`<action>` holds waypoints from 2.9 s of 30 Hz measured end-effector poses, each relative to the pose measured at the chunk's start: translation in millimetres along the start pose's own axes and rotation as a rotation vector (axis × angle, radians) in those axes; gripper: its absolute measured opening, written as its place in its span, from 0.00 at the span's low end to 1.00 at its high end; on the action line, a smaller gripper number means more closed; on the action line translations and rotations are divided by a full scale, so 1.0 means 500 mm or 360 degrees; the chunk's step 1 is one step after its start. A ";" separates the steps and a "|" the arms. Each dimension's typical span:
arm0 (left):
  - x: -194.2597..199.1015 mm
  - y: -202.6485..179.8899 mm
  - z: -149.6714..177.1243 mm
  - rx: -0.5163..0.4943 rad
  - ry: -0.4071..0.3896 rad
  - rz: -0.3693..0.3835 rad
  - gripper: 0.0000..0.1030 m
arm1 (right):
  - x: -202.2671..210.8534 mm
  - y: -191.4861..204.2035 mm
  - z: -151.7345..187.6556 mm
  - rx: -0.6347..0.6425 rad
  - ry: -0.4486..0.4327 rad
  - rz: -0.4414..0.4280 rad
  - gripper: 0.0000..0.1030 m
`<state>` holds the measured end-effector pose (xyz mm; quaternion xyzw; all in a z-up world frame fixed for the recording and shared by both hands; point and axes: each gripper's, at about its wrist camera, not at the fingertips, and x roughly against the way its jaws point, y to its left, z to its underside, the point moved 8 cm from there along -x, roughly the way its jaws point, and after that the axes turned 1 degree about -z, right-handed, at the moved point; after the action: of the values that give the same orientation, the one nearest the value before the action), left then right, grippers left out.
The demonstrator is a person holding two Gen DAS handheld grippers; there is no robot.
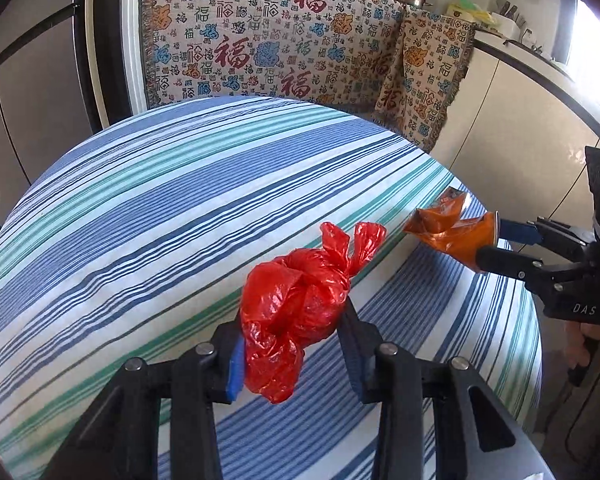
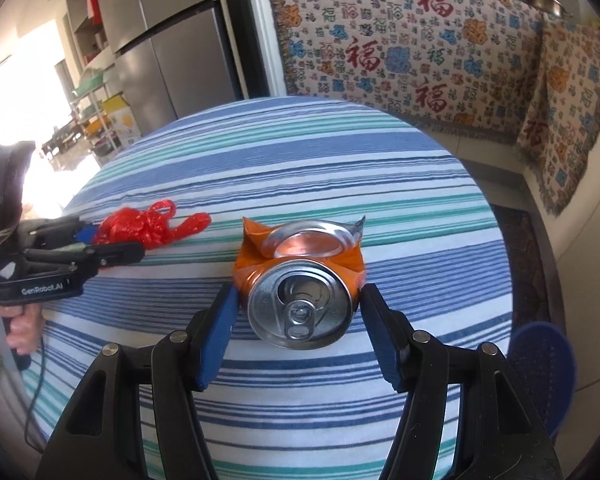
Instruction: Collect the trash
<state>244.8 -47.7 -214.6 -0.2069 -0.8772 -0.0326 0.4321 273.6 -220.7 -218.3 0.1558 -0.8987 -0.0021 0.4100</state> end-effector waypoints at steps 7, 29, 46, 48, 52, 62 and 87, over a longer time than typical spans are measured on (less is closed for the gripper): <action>-0.012 -0.054 -0.013 0.0047 0.0011 0.0036 0.39 | 0.055 -0.045 0.001 -0.0070 -0.0064 0.0039 0.62; -0.177 -0.602 -0.187 -0.0291 0.0131 0.0496 0.39 | 0.345 -0.542 0.080 -0.0539 -0.0137 0.0424 0.62; -0.468 -0.841 -0.125 -0.0303 0.0397 0.0520 0.40 | 0.237 -0.840 0.307 -0.1112 0.0090 0.0389 0.62; -0.485 -0.848 -0.118 -0.0308 0.0406 0.0507 0.41 | 0.217 -0.856 0.322 -0.1193 0.0093 0.0346 0.63; -0.530 -0.860 -0.113 -0.0306 0.0441 0.0516 0.53 | 0.185 -0.888 0.349 -0.1324 0.0077 0.0273 0.71; -0.489 -0.873 -0.141 -0.0343 0.0321 0.0435 0.74 | 0.274 -0.900 0.354 -0.1386 -0.0035 0.0464 1.00; -0.112 -0.802 -0.085 -0.0366 0.0042 0.0198 1.00 | 0.526 -0.623 0.375 -0.1007 -0.0019 0.1059 1.00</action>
<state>149.9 -442.5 -182.2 -0.3087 -0.8474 -0.1087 0.4181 60.0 -614.3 -190.4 -0.2742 -0.8574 -0.1456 0.4106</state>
